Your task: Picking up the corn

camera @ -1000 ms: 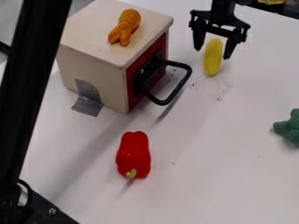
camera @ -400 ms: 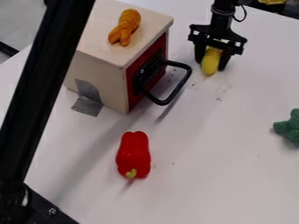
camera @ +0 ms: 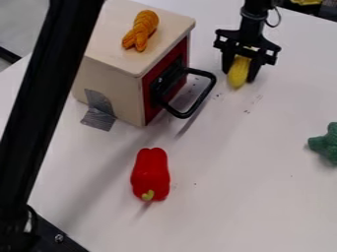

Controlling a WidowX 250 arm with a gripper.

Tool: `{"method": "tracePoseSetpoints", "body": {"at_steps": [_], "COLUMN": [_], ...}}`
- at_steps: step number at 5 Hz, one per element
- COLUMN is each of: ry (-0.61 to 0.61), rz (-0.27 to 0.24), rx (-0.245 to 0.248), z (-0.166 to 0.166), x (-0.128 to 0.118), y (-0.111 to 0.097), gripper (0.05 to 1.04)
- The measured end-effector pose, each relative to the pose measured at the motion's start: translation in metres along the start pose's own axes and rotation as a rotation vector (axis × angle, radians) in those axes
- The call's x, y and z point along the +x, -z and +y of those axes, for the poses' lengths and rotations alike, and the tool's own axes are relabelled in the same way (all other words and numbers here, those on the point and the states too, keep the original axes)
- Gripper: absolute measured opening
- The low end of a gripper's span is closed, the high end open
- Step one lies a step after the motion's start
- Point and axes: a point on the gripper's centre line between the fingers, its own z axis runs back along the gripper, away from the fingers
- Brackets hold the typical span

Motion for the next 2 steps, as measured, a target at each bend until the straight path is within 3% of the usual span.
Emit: {"method": "tracePoseSetpoints", "body": {"at_steps": [1,2], "ry": [0.037,0.075], "rz": [-0.041,-0.027], "rx": [-0.052,-0.042], "z": [-0.035,-0.059], "x": [0.011,0.011], "y": [-0.022,-0.013], "gripper": [0.633,0.633]}}
